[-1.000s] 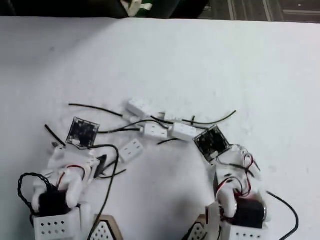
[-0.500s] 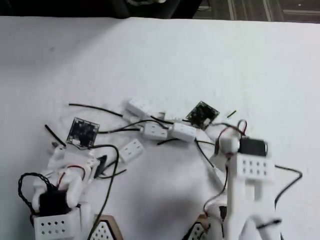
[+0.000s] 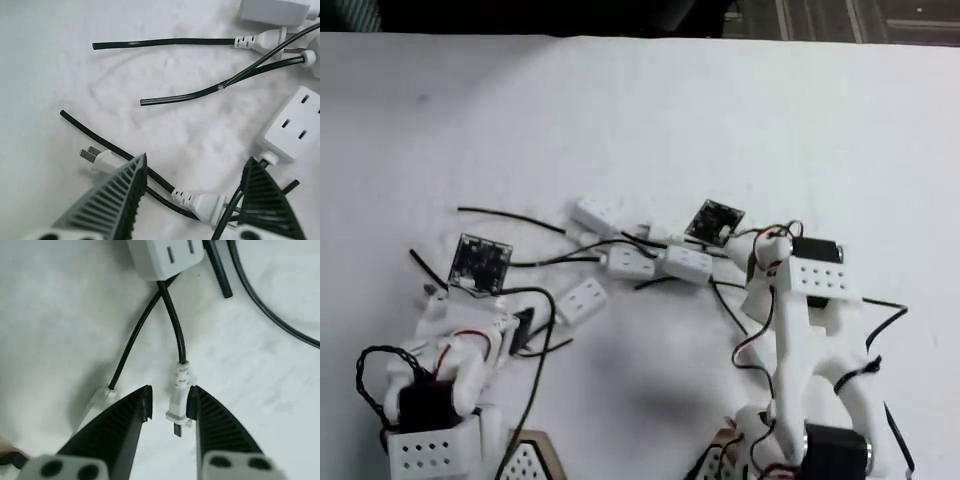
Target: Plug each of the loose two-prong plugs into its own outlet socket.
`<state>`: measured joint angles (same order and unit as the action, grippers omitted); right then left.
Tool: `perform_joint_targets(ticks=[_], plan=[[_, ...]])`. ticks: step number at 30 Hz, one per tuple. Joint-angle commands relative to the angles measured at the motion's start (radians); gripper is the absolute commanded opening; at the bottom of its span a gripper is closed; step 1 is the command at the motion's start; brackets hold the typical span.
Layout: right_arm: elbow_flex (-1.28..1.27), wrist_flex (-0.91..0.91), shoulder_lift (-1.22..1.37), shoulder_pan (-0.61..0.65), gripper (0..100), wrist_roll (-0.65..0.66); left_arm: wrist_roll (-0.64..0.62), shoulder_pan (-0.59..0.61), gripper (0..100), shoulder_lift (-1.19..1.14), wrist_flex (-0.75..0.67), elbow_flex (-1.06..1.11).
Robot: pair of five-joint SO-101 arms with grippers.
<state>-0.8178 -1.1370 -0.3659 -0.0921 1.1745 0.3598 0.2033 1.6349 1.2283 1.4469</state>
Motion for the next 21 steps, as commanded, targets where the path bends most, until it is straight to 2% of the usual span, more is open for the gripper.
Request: perform_joint_targets(ticks=[1,7,21], plan=[[0.043,0.047,0.036,-0.036,12.6,0.052,-0.011,0.008,30,0.008,-0.025,-0.005],[0.043,0.125,0.119,-0.099,12.6,0.126,-0.011,0.008,30,0.008,-0.025,-0.005],[0.015,0.130,0.143,-0.110,12.5,0.133,-0.009,0.008,30,0.008,-0.025,-0.005]])
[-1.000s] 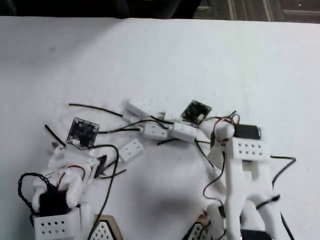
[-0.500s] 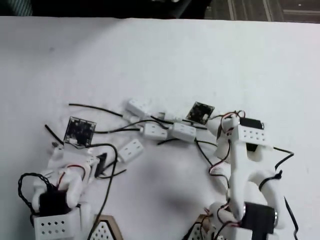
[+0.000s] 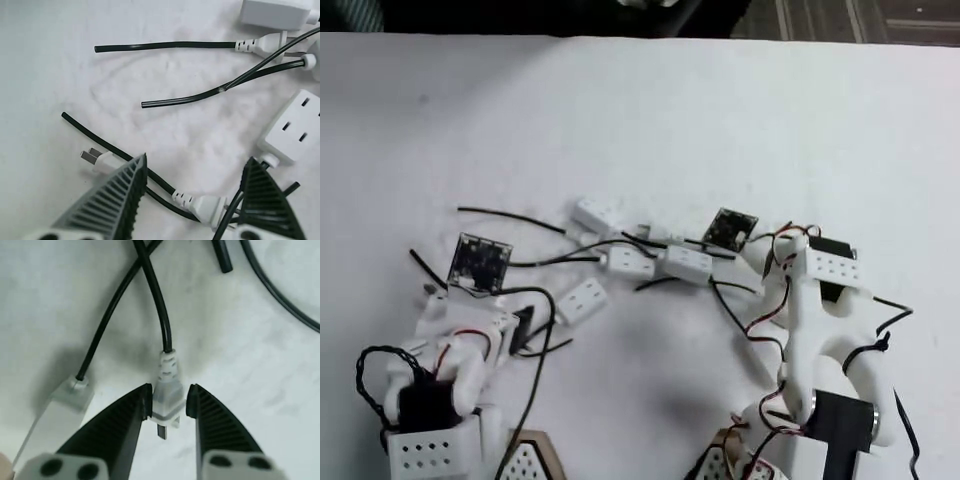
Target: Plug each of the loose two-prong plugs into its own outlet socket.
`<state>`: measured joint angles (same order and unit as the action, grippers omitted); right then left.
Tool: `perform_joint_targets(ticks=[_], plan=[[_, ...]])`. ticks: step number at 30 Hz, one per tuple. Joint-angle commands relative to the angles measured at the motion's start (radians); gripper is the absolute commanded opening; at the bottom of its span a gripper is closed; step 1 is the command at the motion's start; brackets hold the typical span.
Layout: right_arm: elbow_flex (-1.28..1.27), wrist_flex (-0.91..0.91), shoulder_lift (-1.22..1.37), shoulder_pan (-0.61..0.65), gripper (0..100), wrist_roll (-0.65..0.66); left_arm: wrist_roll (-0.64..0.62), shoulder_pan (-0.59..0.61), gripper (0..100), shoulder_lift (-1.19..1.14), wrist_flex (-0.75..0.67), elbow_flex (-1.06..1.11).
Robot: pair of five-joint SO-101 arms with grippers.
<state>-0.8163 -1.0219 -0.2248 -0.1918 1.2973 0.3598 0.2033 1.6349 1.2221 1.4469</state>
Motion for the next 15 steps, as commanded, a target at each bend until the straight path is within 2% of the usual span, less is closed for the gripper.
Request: perform_joint_targets(ticks=[1,9,15], plan=[[0.012,0.015,0.002,-0.010,12.4,0.011,-0.009,0.008,30,0.008,-0.018,-0.005],[0.008,0.082,0.042,-0.012,11.9,0.012,-0.009,0.008,30,0.008,-0.017,-0.005],[0.040,0.128,0.110,-0.013,3.0,0.012,-0.009,0.008,30,0.008,-0.015,-0.003]])
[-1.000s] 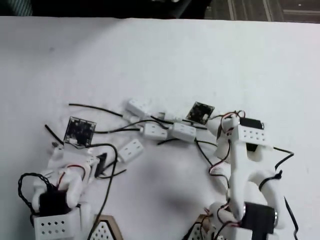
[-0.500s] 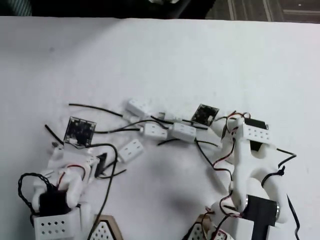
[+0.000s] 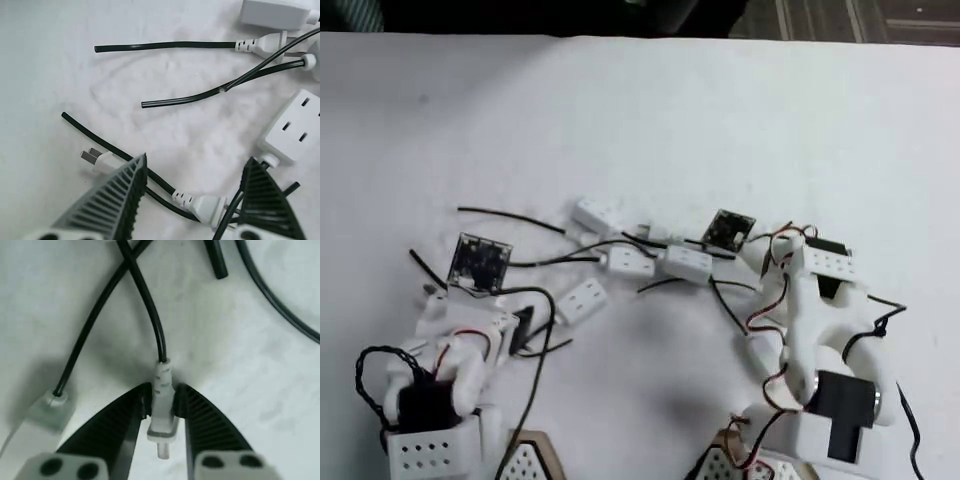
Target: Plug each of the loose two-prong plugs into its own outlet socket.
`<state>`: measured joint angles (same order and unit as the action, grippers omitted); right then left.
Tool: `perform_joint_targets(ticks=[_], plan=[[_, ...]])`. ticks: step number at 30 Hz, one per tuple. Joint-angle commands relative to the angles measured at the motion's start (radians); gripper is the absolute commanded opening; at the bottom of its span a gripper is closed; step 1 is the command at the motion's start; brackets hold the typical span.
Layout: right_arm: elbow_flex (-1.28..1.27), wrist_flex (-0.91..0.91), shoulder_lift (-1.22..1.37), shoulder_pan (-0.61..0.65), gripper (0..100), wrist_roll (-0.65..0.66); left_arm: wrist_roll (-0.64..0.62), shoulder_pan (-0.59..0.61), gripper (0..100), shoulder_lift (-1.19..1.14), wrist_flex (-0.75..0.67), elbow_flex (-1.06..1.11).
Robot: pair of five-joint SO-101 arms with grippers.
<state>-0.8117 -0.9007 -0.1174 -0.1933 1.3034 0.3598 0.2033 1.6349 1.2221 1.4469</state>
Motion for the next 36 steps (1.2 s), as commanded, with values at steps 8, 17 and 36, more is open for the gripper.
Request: perform_joint_targets(ticks=[8,17,36], plan=[[0.043,-0.053,-0.050,-0.010,1.8,0.005,-0.008,0.008,30,0.008,-0.015,-0.003],[0.043,-0.277,-0.403,-0.008,1.8,-0.003,-0.009,0.005,30,0.008,-0.029,0.014],[0.043,-0.340,-0.926,0.262,1.8,-0.810,-0.207,0.002,30,0.008,-0.196,-0.075]])
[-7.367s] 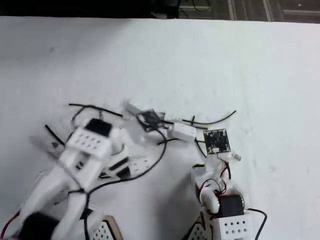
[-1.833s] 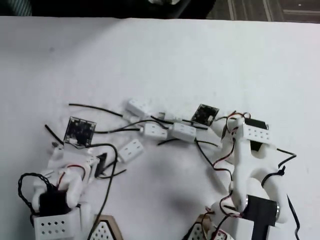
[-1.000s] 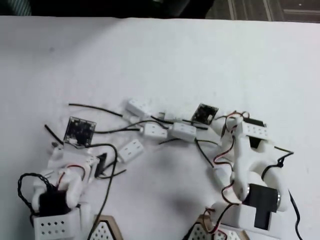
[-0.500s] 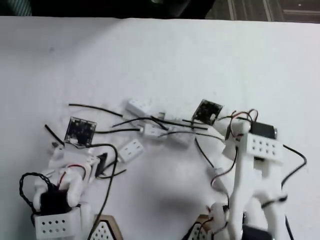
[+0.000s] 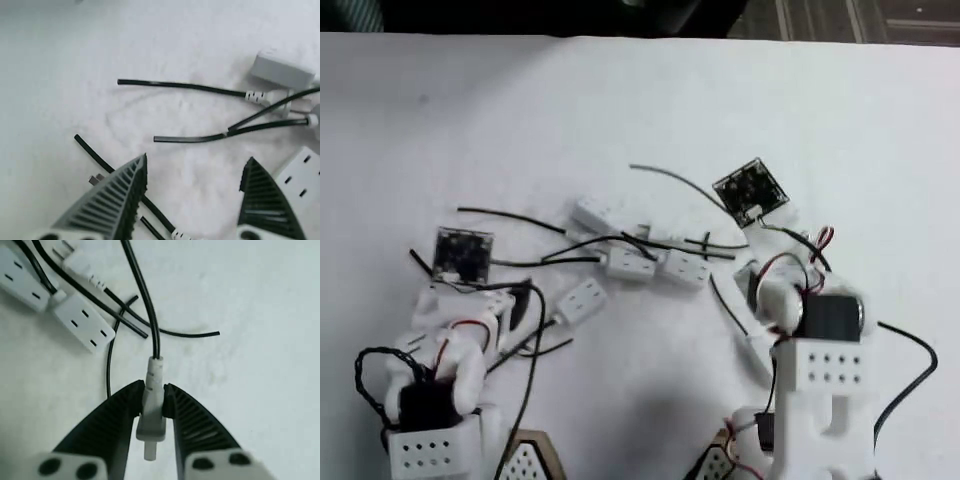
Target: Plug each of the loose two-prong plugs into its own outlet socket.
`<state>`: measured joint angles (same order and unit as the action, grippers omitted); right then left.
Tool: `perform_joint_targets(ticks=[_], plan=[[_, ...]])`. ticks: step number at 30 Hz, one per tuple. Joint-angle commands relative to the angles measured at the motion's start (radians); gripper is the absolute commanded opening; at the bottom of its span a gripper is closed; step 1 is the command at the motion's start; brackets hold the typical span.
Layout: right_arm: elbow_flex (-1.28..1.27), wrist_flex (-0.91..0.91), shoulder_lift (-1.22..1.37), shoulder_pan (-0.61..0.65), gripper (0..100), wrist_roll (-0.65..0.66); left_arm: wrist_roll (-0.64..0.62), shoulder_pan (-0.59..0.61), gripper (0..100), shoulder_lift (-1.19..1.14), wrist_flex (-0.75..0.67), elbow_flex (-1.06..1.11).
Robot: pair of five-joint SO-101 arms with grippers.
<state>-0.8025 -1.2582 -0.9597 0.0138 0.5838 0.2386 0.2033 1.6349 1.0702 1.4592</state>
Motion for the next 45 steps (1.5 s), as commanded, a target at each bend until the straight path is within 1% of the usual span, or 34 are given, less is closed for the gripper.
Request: perform_joint_targets(ticks=[1,4,9,11,13,16,19,22,26,30,35,38,40,45], plan=[[0.034,0.018,-0.116,0.076,1.8,-0.129,-0.110,0.001,30,0.008,-0.057,-0.103],[0.034,0.018,-0.223,0.156,1.8,-0.247,-0.212,-0.027,30,0.008,-0.118,-0.137],[0.028,0.016,-0.380,0.298,1.8,-0.477,-0.336,-0.148,30,0.008,-0.222,-0.150],[0.028,0.013,-0.429,0.358,1.8,-0.539,-0.364,-0.202,30,0.008,-0.247,-0.150],[0.026,0.013,-0.472,0.410,1.8,-0.568,-0.384,-0.242,30,0.008,-0.269,-0.152],[0.026,-0.007,-0.512,0.481,1.8,-0.578,-0.393,-0.282,30,0.008,-0.301,-0.153],[0.025,-0.051,-0.521,0.572,1.8,-0.580,-0.393,-0.308,30,0.008,-0.288,-0.198],[0.003,-0.067,-0.522,0.656,1.7,-0.580,-0.393,-0.357,30,0.008,-0.232,-0.267],[-0.041,-0.056,-0.521,0.733,1.7,-0.580,-0.393,-0.456,30,0.008,-0.127,-0.339],[-0.063,-0.019,-0.521,0.766,1.7,-0.580,-0.388,-0.518,30,0.008,-0.075,-0.347],[-0.126,0.047,-0.519,0.816,1.7,-0.575,-0.388,-0.524,30,0.008,-0.072,-0.350],[-0.175,0.108,-0.519,0.817,1.7,-0.572,-0.387,-0.562,30,0.008,-0.069,-0.347],[-0.190,0.134,-0.519,0.817,1.7,-0.571,-0.384,-0.591,30,0.008,-0.043,-0.351],[-0.195,0.145,-0.519,0.817,1.6,-0.571,-0.290,-0.641,30,0.045,-0.005,-0.344]])
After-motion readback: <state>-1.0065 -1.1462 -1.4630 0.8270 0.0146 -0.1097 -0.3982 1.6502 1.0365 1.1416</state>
